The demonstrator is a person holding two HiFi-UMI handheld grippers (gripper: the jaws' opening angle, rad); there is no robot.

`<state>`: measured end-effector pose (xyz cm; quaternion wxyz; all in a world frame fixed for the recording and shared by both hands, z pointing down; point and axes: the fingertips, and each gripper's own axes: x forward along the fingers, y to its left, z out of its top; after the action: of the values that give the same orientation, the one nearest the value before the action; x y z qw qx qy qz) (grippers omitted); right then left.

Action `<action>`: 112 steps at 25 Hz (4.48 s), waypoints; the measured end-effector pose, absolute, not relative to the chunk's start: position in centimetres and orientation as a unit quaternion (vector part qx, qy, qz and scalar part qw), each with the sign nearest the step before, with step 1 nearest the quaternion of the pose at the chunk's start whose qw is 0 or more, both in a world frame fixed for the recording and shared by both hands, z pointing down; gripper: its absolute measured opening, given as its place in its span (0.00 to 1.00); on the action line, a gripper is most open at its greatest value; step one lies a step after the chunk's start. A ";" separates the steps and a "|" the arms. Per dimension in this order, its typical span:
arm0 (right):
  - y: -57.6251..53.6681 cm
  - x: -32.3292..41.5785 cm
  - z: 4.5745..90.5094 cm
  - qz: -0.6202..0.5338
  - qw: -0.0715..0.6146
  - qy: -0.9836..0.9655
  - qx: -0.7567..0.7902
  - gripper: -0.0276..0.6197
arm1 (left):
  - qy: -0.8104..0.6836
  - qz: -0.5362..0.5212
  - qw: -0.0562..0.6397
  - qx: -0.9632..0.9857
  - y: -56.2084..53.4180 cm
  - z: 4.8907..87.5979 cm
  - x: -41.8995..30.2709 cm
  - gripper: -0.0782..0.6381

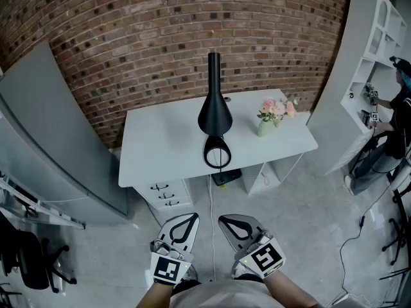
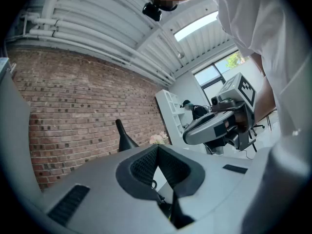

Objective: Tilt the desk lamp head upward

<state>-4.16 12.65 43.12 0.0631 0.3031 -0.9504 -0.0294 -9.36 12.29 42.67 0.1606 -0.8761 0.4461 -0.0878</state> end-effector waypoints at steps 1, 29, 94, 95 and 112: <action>12.7 -4.3 43.2 -0.027 0.064 -0.951 0.303 0.07 | 0.445 -0.087 0.160 -0.877 12.4 42.7 -9.3 0.12; 10.7 -9.2 43.3 -0.002 0.063 -0.944 0.323 0.07 | 0.427 -0.048 0.139 -0.892 10.4 42.8 -13.4 0.12; -12.8 -0.3 46.9 0.043 0.039 -0.964 0.258 0.07 | 0.535 -0.041 0.032 -0.843 -13.8 46.6 -7.1 0.12; -13.0 -0.1 46.9 0.044 0.040 -0.963 0.261 0.07 | 0.533 -0.040 0.032 -0.844 -14.1 46.6 -7.0 0.12; -19.5 -1.1 47.1 0.039 0.065 -0.943 0.325 0.07 | 0.473 -0.027 -0.006 -0.881 -18.7 48.9 -7.4 0.12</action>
<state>-1.06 -19.50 47.05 0.0648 0.3245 -0.9428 0.0391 -7.44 -18.69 48.94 -0.0057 -0.8807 0.4728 -0.0266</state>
